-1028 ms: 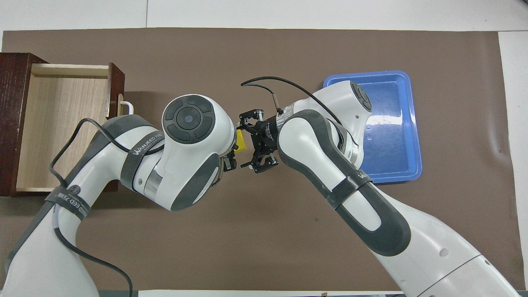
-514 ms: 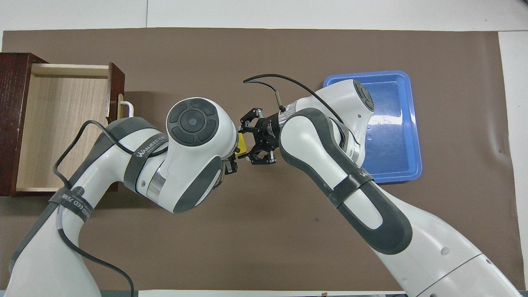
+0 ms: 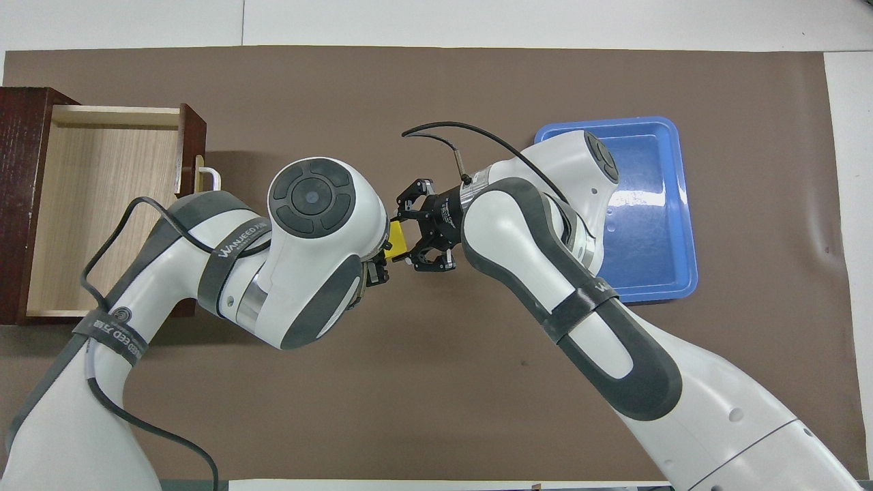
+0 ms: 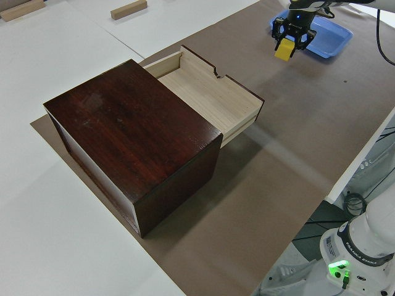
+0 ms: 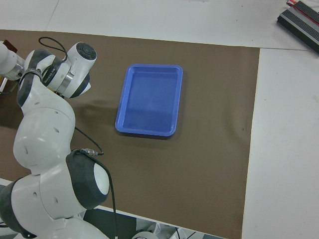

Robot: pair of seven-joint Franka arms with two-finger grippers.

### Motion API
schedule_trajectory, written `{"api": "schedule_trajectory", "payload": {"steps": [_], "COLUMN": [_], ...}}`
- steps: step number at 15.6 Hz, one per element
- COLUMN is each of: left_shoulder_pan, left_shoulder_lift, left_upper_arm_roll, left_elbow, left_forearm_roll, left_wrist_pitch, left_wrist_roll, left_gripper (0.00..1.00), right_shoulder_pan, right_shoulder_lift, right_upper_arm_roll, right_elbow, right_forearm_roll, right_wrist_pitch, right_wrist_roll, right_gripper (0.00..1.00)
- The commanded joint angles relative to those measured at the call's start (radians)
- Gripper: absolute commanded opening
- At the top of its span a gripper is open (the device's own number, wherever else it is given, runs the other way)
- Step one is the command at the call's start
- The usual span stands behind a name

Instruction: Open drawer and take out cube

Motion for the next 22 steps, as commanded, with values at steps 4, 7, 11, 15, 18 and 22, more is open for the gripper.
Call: {"api": "schedule_trajectory", "payload": {"steps": [4,7,11,15,18,22], "left_shoulder_pan": [0.163,0.294,0.414,0.498,0.581,0.671], "left_shoulder_lift": [-0.018,-0.022,-0.024,-0.019,-0.013,-0.015], "left_upper_arm_roll": [0.014,0.012,0.014,0.014,0.014,0.011], "left_elbow": [0.027,-0.013,-0.038,-0.024,-0.012,-0.019], "left_forearm_roll": [0.091,0.099,0.102,0.189,0.205,0.205], "left_wrist_pitch": [-0.115,-0.07,-0.004,-0.007,-0.005,0.027], "left_wrist_roll": [0.277,0.465,0.7,0.858,0.924,0.97], "left_gripper": [1.0,1.0,1.0,1.0,1.0,1.0], "right_shoulder_pan": [-0.02,-0.107,-0.257,-0.409,-0.477,-0.503], "right_shoulder_lift": [-0.008,-0.009,-0.018,-0.014,-0.017,0.0], "right_upper_arm_roll": [0.005,-0.001,-0.021,-0.023,-0.027,-0.047], "right_elbow": [0.012,0.03,0.047,0.043,-0.008,-0.04], "right_forearm_roll": [0.02,0.006,-0.1,-0.195,-0.197,-0.194], "right_wrist_pitch": [-0.046,-0.095,-0.107,-0.138,-0.126,-0.1], "right_wrist_roll": [-0.021,-0.014,0.028,-0.026,-0.069,-0.176], "right_gripper": [0.0,0.0,0.0,0.0,0.0,0.0]}}
